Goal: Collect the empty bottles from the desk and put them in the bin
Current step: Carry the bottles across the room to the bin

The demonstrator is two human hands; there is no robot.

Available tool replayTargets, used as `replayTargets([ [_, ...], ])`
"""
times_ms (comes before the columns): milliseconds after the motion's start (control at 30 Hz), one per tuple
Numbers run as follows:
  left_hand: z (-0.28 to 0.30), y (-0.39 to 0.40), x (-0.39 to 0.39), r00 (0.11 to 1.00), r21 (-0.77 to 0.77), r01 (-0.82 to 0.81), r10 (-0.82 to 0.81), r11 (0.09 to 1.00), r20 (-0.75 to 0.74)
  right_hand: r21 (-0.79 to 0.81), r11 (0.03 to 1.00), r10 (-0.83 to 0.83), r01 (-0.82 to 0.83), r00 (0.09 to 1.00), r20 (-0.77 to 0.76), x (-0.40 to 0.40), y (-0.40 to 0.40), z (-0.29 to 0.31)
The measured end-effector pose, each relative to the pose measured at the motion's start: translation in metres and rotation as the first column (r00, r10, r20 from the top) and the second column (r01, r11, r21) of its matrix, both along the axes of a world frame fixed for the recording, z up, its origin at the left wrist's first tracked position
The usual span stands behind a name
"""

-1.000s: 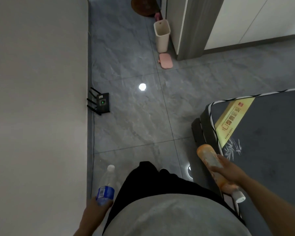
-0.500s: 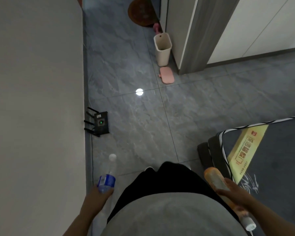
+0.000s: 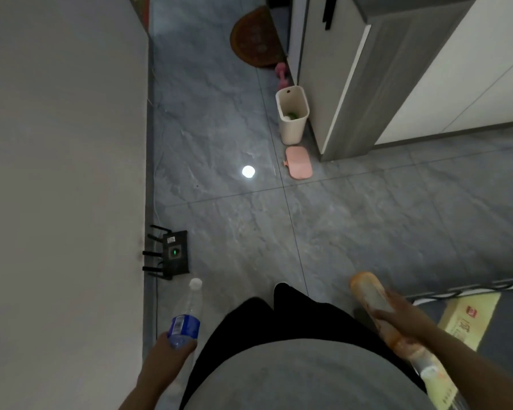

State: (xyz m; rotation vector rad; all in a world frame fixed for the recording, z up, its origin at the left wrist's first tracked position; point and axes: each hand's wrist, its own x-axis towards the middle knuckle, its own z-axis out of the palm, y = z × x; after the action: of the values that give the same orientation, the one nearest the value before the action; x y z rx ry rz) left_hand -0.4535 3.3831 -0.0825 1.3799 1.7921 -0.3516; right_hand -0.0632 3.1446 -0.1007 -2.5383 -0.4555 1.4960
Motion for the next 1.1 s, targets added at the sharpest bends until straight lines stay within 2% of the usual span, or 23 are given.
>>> replayTargets([
  [267, -0.005, 0.070, 0.042, 0.991, -0.135, -0.122, 0.113, 0.983, -0.075, -0.002, 0.999, 0.040, -0.040, 0.999, -0.010, 0.067, 0.121, 0.005],
  [400, -0.010, 0.134, 0.067, 0.992, -0.128, -0.098, 0.087, 0.987, -0.089, -0.031, 0.999, 0.009, -0.010, 1.000, -0.008, 0.082, 0.163, -0.003],
  [667, 0.011, 0.289, 0.149, 0.998, -0.057, 0.055, -0.053, 0.997, 0.041, -0.114, 0.978, -0.176, 0.174, 0.984, -0.009, 0.102, 0.219, -0.007],
  [833, 0.026, 0.325, 0.185, 0.994, -0.013, 0.099, -0.098, 0.995, 0.046, -0.151, 0.961, -0.239, 0.232, 0.970, -0.030, 0.112, 0.238, 0.001],
  [900, 0.006, 0.403, 0.240, 0.994, -0.007, 0.108, -0.108, 0.994, 0.027, -0.139, 0.963, -0.237, 0.231, 0.971, -0.026, 0.169, 0.301, -0.022],
  [1000, 0.015, 0.409, 0.246, 0.991, -0.026, 0.133, -0.133, 0.991, -0.021, -0.128, 0.970, -0.215, 0.205, 0.975, -0.063, 0.179, 0.326, -0.011],
  [1100, 0.012, 0.427, 0.264, 0.996, -0.061, 0.081, -0.084, 0.995, -0.041, -0.087, 0.978, -0.193, 0.189, 0.980, -0.046, 0.220, 0.371, -0.011],
])
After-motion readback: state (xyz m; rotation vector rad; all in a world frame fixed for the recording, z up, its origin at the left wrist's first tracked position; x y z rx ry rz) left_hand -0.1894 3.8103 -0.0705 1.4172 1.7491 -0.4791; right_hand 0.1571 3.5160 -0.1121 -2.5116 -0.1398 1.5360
